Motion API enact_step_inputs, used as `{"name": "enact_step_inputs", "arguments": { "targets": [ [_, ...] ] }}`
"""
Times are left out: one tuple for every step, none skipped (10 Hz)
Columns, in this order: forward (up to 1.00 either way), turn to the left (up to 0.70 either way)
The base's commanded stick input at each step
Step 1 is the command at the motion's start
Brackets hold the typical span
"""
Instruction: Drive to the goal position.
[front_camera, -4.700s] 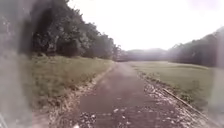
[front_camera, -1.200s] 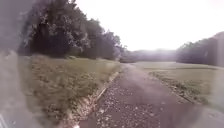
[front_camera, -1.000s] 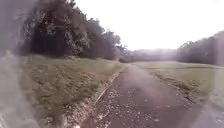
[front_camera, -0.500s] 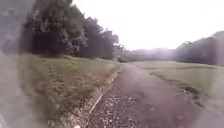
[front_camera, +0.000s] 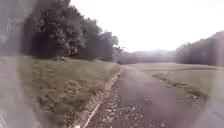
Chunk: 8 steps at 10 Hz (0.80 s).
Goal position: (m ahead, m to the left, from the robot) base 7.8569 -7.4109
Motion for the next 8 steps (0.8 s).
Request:
{"name": "enact_step_inputs", "arguments": {
  "targets": [
    [0.70, 0.00],
    [0.70, 0.00],
    [0.70, 0.00],
    [0.70, 0.00],
    [0.70, 0.00],
    [0.70, 0.00],
    [0.70, 0.00],
    [0.70, 0.00]
  ]
}}
